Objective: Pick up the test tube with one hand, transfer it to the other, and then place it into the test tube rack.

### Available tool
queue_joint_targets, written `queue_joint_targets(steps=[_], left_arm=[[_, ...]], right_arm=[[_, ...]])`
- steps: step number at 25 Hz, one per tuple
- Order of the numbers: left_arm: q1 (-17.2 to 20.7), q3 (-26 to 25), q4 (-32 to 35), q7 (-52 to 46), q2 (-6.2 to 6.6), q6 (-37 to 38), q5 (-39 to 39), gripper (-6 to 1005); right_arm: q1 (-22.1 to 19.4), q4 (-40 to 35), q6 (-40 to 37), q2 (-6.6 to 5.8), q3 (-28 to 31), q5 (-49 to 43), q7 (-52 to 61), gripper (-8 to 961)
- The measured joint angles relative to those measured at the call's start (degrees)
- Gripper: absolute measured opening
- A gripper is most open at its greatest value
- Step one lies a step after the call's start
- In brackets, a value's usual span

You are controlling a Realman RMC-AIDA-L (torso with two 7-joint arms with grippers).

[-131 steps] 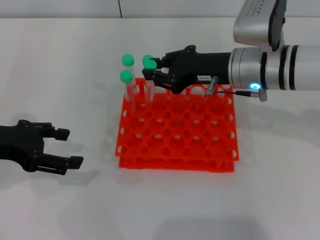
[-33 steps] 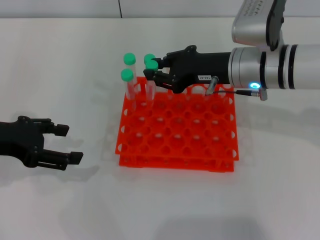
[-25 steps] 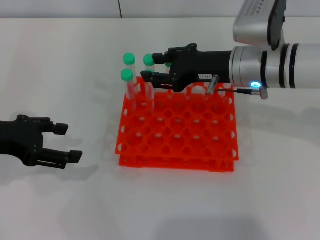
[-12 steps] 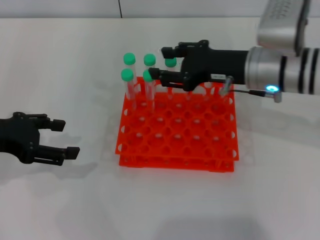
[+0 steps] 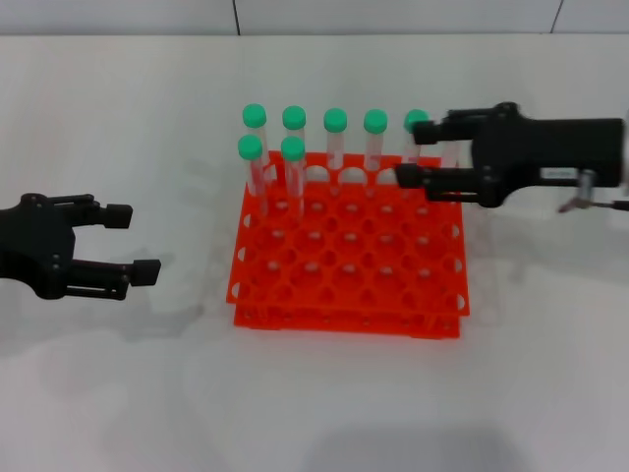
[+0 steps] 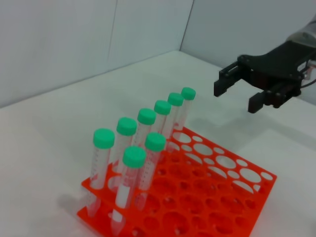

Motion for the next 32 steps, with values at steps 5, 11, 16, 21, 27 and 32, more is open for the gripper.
queue_joint_targets(steps=[5,11,16,21,27,32], left_arm=[[-0.2,0.0,0.1,-0.3,-0.27,0.1,-0.7,894],[0.1,0.0,0.1,-0.4,-0.43,0.1,-3.4,894],[0.5,0.0,0.1,-0.8,-0.43,0.0,-4.0,893],[0.5,0.0,0.1,-1.0,-0.37,0.0,-4.0,893],[0.4,0.0,0.1,-1.0,-0.3,0.0,-4.0,893],[0.4,0.0,0.1,-1.0,-0.17,0.1,-4.0,893]], right_arm=[[-0.6,-0.8,-3.8,-0.44,4.8,-2.9,1.6,663],[-1.2,-1.3,-4.4,-1.37,6.1,-4.0,2.8,737],[-1.3,-1.4,-4.6,-1.54,7.3,-4.5,3.3,858],[-1.4,-1.4,-5.3,-1.79,7.5,-5.8,3.3,853],[-1.4,-1.4,-5.3,-1.43,7.5,-6.9,3.3,846],[-1.5,-1.4,-5.4,-1.37,7.6,-6.9,3.4,846]])
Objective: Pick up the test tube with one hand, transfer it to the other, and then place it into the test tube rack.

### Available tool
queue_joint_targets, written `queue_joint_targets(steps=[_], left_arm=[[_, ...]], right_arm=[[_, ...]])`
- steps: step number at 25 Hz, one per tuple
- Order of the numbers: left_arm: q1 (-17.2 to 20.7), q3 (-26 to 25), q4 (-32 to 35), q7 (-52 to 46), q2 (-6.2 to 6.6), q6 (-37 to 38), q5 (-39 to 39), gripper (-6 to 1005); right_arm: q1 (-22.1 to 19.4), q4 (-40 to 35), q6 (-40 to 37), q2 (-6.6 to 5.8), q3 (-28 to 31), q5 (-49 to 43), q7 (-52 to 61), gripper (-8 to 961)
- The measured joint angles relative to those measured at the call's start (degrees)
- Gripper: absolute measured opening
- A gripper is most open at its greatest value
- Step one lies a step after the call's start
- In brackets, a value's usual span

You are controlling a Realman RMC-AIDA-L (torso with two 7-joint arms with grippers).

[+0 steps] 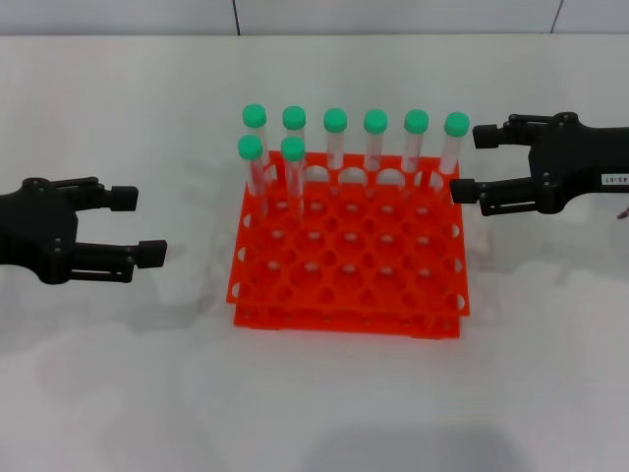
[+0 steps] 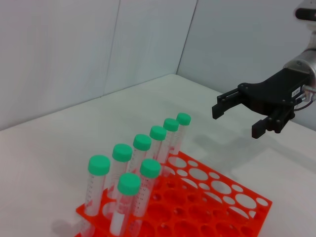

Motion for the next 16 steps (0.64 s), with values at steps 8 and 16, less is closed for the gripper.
queue_joint_targets(steps=[8,16], left_arm=[[-0.3,0.0,0.0,0.0,0.0,0.1,-0.1,893],[-0.4,0.0,0.0,0.0,0.01,-0.1,-0.2,893]], right_arm=[[0.0,0.0,0.0,-0.03,0.0,0.0,0.0,846],[0.0,0.0,0.1,-0.11,0.0,0.0,0.0,846]])
